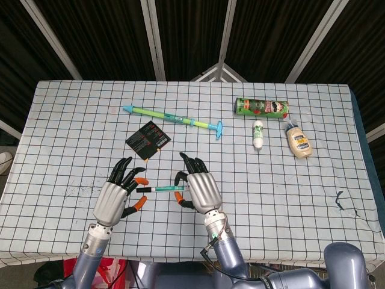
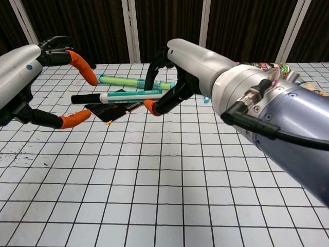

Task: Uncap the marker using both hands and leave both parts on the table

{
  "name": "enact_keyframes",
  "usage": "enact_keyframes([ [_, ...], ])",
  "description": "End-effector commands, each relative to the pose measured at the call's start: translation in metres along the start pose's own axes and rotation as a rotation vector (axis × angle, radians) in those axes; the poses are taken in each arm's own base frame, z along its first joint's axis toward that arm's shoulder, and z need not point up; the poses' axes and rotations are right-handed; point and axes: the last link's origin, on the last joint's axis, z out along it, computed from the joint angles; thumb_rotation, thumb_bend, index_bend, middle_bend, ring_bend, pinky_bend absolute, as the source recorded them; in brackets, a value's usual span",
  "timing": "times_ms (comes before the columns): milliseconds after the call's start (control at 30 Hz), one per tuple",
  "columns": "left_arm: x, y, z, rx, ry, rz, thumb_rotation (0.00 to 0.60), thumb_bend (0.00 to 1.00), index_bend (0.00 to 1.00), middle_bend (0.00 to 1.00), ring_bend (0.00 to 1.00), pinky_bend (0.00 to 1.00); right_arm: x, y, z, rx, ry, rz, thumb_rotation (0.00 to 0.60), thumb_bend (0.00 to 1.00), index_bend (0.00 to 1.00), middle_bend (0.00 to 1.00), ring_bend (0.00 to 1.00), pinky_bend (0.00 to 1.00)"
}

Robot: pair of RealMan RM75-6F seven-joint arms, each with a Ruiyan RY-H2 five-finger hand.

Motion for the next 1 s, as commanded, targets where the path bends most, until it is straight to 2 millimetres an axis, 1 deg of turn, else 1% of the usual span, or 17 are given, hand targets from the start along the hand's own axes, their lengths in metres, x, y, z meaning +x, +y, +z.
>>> enact_keyframes([
  [33, -0.003, 0.001, 0.002, -0.001, 0.001, -0.008, 0.600, 0.37, 0.44, 0.24, 0.00, 0.07, 0.000, -0.001, 0.000, -0.001, -0.001, 0.001, 0.600, 0.41, 0.59, 0.04, 0.10, 0.08],
  [133, -0.006, 0.002, 0.004, -0.002, 0.001, -0.008, 0.600, 0.37, 0.45, 0.25, 0.00, 0.07, 0.000, 0.000, 0.000, -0.004, -0.002, 0.001, 0.600, 0.41, 0.59, 0.04, 0.10, 0.08],
  [233, -0.007, 0.003, 0.005, -0.009, 0.010, -0.017, 0.600, 0.42, 0.48, 0.26, 0.00, 0.07, 0.000, 0.001, 0.000, -0.006, -0.004, 0.003, 0.600, 0.41, 0.59, 0.04, 0.10, 0.08],
  [333, -0.009, 0.002, 0.004, -0.010, 0.018, -0.015, 0.600, 0.44, 0.49, 0.27, 0.00, 0.07, 0.000, 0.002, 0.000, -0.007, -0.004, 0.005, 0.600, 0.41, 0.59, 0.04, 0.10, 0.08],
  [667, -0.008, -0.001, 0.005, 0.001, 0.029, -0.011, 0.600, 0.44, 0.49, 0.27, 0.00, 0.07, 0.001, 0.004, 0.000, -0.008, -0.002, 0.015, 0.600, 0.41, 0.59, 0.04, 0.10, 0.08],
  [1000, -0.014, -0.003, 0.003, 0.008, 0.014, -0.009, 0.600, 0.44, 0.49, 0.27, 0.00, 0.07, 0.003, 0.003, 0.000, -0.001, -0.001, 0.030, 0.600, 0.41, 0.59, 0.04, 0.10, 0.08],
])
